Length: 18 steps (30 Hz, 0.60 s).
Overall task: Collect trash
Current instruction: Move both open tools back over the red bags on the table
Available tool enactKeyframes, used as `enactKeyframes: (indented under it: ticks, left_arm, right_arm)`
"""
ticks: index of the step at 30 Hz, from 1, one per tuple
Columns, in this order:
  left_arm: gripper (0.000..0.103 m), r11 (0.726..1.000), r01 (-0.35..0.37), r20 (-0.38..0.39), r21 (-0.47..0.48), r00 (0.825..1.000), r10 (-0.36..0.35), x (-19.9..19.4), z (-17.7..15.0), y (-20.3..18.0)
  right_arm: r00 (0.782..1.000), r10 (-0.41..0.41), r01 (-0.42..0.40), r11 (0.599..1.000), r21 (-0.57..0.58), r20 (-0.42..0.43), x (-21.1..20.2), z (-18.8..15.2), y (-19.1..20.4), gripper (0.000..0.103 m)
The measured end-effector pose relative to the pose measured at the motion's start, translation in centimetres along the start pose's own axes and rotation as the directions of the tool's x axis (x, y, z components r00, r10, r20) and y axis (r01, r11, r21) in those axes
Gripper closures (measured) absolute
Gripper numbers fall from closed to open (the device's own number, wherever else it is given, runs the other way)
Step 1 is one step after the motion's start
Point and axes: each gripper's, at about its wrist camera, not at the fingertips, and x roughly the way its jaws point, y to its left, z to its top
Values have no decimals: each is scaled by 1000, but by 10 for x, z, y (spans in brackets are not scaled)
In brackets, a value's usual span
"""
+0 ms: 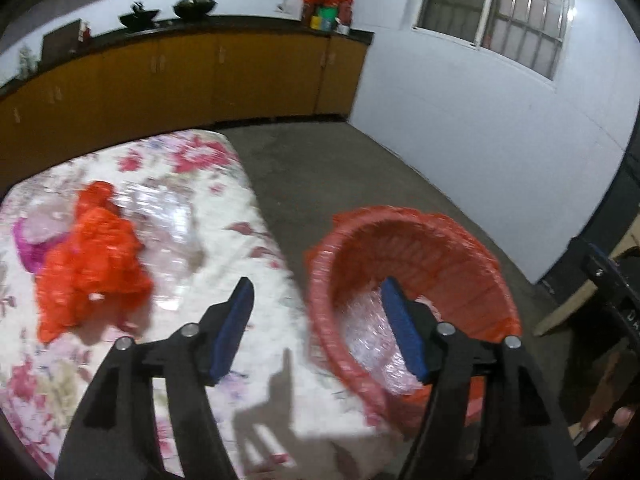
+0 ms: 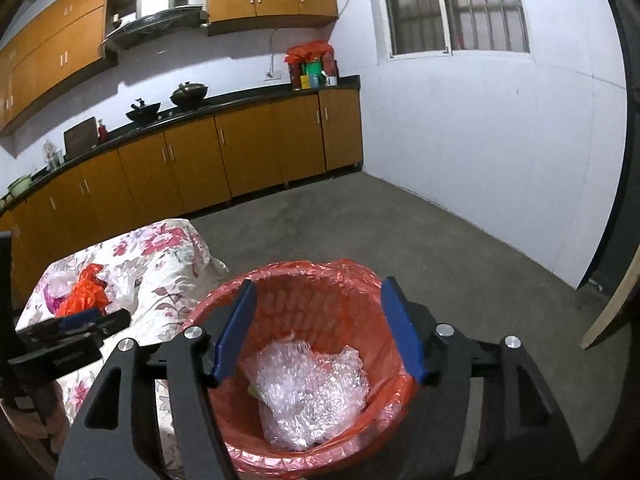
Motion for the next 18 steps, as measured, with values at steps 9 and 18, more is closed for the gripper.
enactKeyframes:
  ticks: [9, 18]
  left_arm:
    - [24, 984, -153, 42, -85, 987, 157, -29, -9, 60]
    - [24, 911, -349, 50, -220, 929, 367, -65, -31, 162]
  right_arm:
    - [998, 63, -64, 997, -53, -17, 5, -2, 31, 36]
    - [975, 213, -219, 964, -149, -55, 17, 2, 107, 36]
